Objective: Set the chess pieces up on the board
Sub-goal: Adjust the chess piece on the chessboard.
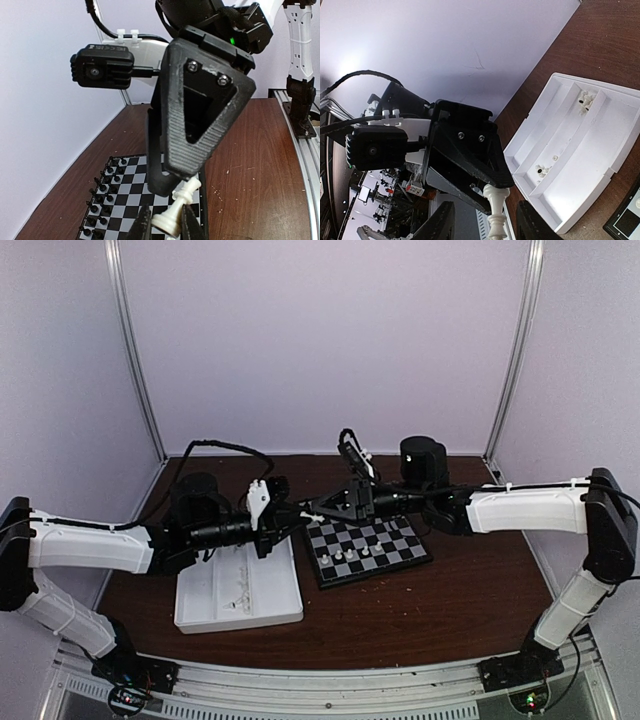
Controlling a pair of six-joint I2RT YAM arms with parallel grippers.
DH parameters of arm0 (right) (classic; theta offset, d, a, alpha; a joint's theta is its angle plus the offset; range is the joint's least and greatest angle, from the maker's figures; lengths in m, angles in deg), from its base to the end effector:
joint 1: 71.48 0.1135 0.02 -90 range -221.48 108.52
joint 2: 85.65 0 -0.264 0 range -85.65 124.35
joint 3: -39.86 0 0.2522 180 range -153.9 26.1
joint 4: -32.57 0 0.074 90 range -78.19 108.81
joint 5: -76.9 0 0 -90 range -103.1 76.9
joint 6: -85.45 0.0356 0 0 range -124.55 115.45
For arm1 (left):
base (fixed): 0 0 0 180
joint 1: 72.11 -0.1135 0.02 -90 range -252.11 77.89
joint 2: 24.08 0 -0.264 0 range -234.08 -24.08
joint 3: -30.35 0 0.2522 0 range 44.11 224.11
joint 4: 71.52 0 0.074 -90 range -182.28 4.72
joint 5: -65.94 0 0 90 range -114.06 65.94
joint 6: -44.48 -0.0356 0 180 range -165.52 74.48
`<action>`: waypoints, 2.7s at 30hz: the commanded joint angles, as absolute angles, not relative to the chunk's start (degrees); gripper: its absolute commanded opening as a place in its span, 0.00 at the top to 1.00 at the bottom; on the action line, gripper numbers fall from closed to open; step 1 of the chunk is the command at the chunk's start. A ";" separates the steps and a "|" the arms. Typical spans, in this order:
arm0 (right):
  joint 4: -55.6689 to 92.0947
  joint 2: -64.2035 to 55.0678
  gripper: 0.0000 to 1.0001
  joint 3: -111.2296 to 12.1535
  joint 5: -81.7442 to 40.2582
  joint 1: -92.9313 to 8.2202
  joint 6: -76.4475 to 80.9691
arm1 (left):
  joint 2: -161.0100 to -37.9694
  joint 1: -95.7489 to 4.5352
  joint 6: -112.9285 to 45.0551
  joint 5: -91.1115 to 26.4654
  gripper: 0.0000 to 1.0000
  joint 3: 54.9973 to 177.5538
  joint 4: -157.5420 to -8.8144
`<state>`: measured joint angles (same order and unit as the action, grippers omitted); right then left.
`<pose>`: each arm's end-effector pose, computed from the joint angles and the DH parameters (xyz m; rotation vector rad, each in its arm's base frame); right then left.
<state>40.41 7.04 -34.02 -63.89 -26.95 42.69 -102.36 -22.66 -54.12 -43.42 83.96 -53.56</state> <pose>0.2415 0.2762 0.2775 -0.7313 2.0061 1.8344 0.1876 -0.2375 0.2542 1.0682 1.3846 -0.8130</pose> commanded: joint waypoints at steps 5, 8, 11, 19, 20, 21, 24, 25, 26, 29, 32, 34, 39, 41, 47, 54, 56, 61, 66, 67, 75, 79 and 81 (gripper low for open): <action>44.15 7.88 0.58 -32.12 -65.57 -26.71 43.90 | -100.77 -22.63 -52.49 -40.37 0.91 83.25 -48.43; 44.56 8.32 0.59 -31.75 -65.25 -26.66 43.87 | -100.64 -22.63 -52.21 -40.30 0.91 83.11 -47.69; 45.29 8.48 0.68 -31.73 -65.14 -26.66 44.14 | -100.64 -22.62 -52.35 -40.74 0.91 83.13 -47.87; 46.30 8.59 0.89 -31.91 -65.33 -26.66 44.92 | -100.72 -22.62 -52.43 -41.36 0.90 82.94 -47.77; 46.32 8.53 0.93 -31.91 -65.27 -26.68 44.93 | -100.79 -22.62 -52.40 -41.42 0.89 83.02 -47.82; 46.34 8.30 0.95 -31.91 -65.30 -26.66 44.86 | -100.81 -22.62 -52.38 -41.40 0.87 83.03 -47.76; 45.19 7.93 0.97 -32.28 -65.25 -26.74 44.33 | -101.11 -22.62 -52.25 -41.17 0.72 83.04 -47.68; 44.06 7.75 0.97 -32.52 -65.38 -26.94 43.79 | -101.08 -22.68 -52.13 -40.93 0.65 83.04 -47.60; 41.48 7.51 0.98 -32.75 -65.77 -27.11 42.45 | -101.08 -22.67 -51.69 -40.39 0.59 83.04 -47.85; 16.03 4.68 0.99 -35.92 -62.97 -29.45 27.80 | -99.45 -23.03 -47.67 -37.01 0.47 83.89 -52.49; -6.47 4.04 0.97 -42.05 -53.20 -30.08 14.18 | -97.82 -23.64 -44.17 -34.82 0.43 84.18 -56.69; -17.47 4.82 0.97 -46.00 -46.80 -30.09 7.59 | -96.54 -23.96 -40.33 -30.78 0.36 84.33 -59.25; -32.81 8.65 0.96 -52.74 -37.73 -30.00 1.55 | -93.30 -24.55 -34.83 -20.17 0.29 89.34 -74.70; -36.36 10.56 0.96 -54.51 -35.98 -29.93 0.90 | -92.68 -25.30 -31.80 -15.32 0.26 92.86 -83.07; -41.20 15.72 0.95 -58.69 -31.84 -29.17 0.03 | -92.02 -31.70 -22.07 -15.80 0.24 99.04 -99.37; -43.33 21.64 0.95 -63.07 -27.98 -28.64 -0.25 | -93.69 -36.18 -15.12 -16.43 0.17 102.98 -110.57; -43.22 22.57 0.95 -63.92 -27.33 -28.59 -0.32 | -94.03 -36.83 -15.14 -16.64 0.17 103.16 -111.73; -44.12 24.81 0.94 -65.51 -25.49 -28.21 -0.67 | -94.34 -36.95 -15.99 -16.06 0.06 102.82 -112.86; -44.25 26.23 0.94 -66.04 -24.99 -27.76 -0.93 | -95.22 -36.95 -17.00 -16.29 0.02 103.38 -114.00; -44.38 26.46 0.94 -66.21 -24.85 -27.64 -0.95 | -95.33 -36.95 -17.18 -16.36 0.02 103.43 -114.02; -45.13 28.74 0.93 -68.01 -22.79 -26.80 -1.14 | -96.37 -36.96 -18.18 -16.73 0.02 103.83 -114.07; -44.76 29.58 0.94 -68.59 -22.01 -26.62 -0.95 | -97.13 -36.95 -18.10 -16.41 0.02 104.17 -114.58; -44.76 30.11 0.93 -69.00 -21.56 -26.58 -0.99 | -97.45 -36.95 -18.14 -16.50 0.03 104.46 -114.72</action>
